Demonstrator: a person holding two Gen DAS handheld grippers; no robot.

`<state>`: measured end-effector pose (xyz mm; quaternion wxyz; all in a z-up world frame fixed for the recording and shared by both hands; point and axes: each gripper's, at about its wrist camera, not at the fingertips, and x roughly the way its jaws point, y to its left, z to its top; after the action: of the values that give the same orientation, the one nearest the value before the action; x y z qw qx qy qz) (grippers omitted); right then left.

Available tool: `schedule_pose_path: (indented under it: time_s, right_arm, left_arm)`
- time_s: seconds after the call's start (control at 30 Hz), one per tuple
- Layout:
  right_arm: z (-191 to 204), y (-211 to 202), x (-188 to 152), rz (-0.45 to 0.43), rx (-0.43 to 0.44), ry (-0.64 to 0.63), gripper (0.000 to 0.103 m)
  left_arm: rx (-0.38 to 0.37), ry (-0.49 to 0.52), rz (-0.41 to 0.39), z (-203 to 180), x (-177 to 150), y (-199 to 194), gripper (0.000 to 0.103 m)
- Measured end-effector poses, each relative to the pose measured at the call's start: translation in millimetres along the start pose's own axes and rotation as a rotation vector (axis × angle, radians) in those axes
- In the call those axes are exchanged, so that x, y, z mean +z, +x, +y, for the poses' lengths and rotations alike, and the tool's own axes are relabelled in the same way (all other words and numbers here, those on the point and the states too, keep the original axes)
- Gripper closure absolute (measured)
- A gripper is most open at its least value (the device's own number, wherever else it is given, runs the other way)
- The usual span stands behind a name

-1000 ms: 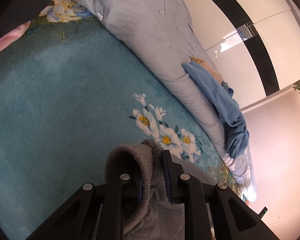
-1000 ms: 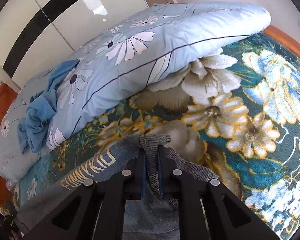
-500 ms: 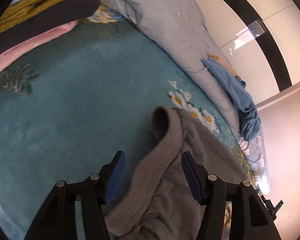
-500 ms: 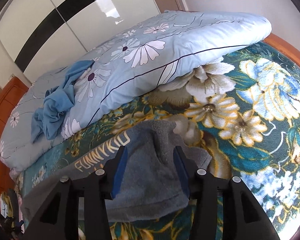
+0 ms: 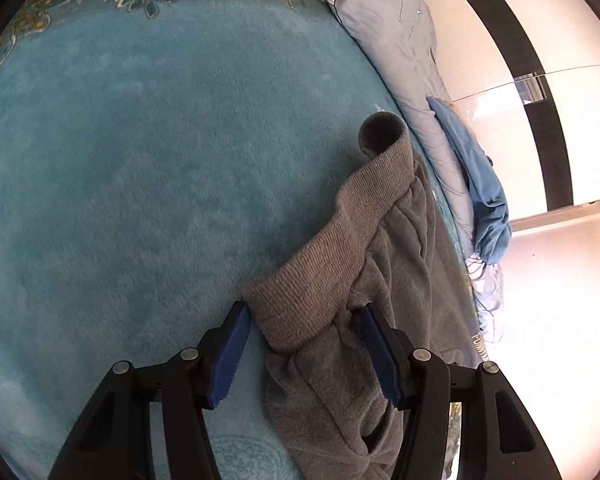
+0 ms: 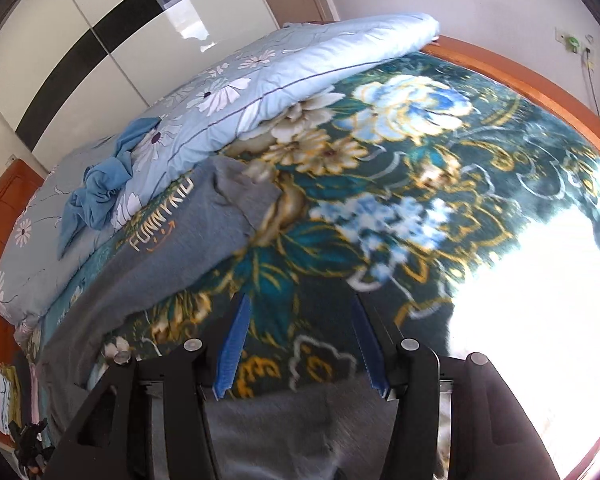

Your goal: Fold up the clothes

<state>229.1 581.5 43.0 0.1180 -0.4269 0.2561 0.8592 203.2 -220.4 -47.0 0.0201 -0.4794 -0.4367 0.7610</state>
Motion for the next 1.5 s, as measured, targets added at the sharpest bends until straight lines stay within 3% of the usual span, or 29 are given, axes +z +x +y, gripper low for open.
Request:
schedule_pose_path:
  time_s: [0.1,0.23,0.33,0.5,0.67,0.73,0.8,0.93,1.17,1.3,1.5]
  right_arm:
    - [-37.5,-20.7,-32.2,0.019,-0.037,0.074,0.049]
    - [-73.9,-42.8,-67.5,0.044,-0.032,0.151,0.049]
    - [-82.7,-45.5,-85.4,0.069,0.021,0.192,0.049]
    - [-74.9,-27.6,-100.3,0.121,0.094,0.238,0.049]
    - [-62.7,-14.3,-95.6,0.104,0.126,0.245,0.052]
    - [-54.7,-10.9,-90.6,0.098,0.151,0.228,0.089]
    - [-44.8,-10.0,-82.4,0.083,0.152,0.205,0.095]
    - [-17.9,-20.6,-54.3,0.033,0.227,0.167,0.097]
    - [27.8,-98.9,2.4,-0.215,0.433,0.066,0.098]
    - [4.1,-96.0,-3.3,-0.223,0.404,0.08,0.098]
    - [-78.2,-17.2,-62.2,-0.015,0.276,0.274,0.098]
  left_arm:
    - [-0.02,0.002,-0.016,2.1,-6.2,-2.6,0.046]
    - [-0.034,-0.029,-0.035,7.8,-9.9,-3.0,0.059]
    - [-0.044,-0.035,-0.041,8.6,-12.5,-0.7,0.068]
    - [-0.065,-0.034,-0.04,7.3,-15.4,2.0,0.07]
    - [-0.093,-0.043,-0.057,7.9,-14.6,-2.2,0.072]
    - [-0.115,-0.049,-0.065,9.0,-13.9,-4.6,0.074]
    - [-0.136,-0.051,-0.069,9.9,-13.2,-7.3,0.077]
    - [-0.165,-0.032,-0.09,1.1,-8.5,-16.4,0.086]
    - [-0.301,0.073,-0.207,-37.9,2.8,-66.9,0.088]
    - [-0.333,0.101,-0.266,-31.8,-2.6,-91.9,0.088]
    - [-0.272,0.007,-0.193,29.9,-15.1,-75.3,0.089]
